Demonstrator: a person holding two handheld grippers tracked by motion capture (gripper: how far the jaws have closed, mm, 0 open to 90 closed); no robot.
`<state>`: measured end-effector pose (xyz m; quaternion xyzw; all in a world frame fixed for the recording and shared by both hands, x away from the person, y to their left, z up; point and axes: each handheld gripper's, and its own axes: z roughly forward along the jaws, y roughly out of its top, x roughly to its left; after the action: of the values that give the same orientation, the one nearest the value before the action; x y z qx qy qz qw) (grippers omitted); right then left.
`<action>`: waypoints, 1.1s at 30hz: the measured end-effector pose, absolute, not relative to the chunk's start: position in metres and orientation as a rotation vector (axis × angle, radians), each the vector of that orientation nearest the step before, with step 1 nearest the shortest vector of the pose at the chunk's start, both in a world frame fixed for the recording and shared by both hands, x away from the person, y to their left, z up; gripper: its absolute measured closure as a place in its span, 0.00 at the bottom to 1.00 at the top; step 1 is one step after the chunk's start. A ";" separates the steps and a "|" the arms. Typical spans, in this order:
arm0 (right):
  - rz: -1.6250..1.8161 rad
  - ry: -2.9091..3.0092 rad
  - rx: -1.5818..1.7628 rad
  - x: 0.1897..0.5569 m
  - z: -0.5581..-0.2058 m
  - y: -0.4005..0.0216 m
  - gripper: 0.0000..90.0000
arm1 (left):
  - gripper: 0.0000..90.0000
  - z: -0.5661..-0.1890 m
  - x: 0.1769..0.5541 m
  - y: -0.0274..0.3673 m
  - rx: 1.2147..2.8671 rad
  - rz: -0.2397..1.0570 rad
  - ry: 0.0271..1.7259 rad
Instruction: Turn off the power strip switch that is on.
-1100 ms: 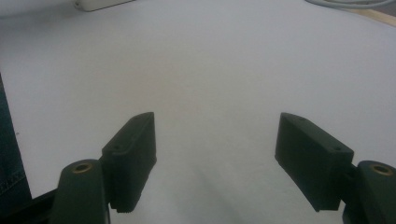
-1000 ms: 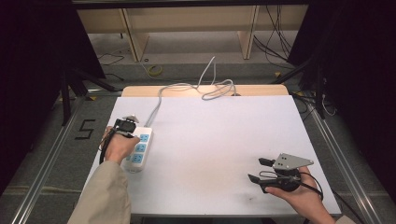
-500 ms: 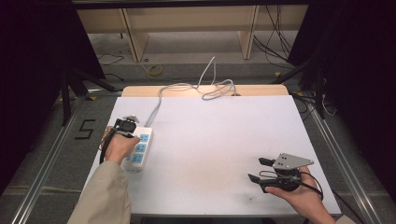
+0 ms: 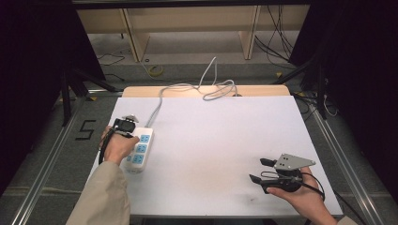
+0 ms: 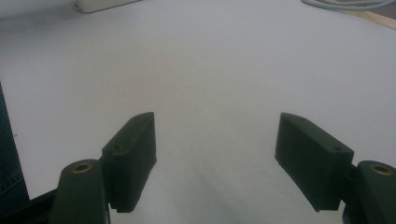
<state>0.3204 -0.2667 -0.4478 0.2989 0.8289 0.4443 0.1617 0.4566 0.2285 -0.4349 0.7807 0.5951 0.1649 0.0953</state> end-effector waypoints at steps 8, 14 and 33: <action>1.268 2.366 0.853 0.320 -0.448 -0.266 0.33 | 1.00 -0.431 0.455 0.227 2.299 0.497 1.743; 1.267 2.362 0.851 0.321 -0.448 -0.267 0.33 | 1.00 -0.429 0.454 0.230 2.283 0.504 1.739; 1.267 2.366 0.853 0.320 -0.448 -0.267 0.33 | 1.00 -0.419 0.445 0.235 2.159 0.594 1.593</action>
<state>0.3204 -0.2667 -0.4479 0.2989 0.8290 0.4441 0.1622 0.4452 0.2349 -0.4192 0.7704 0.5685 0.2121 0.1957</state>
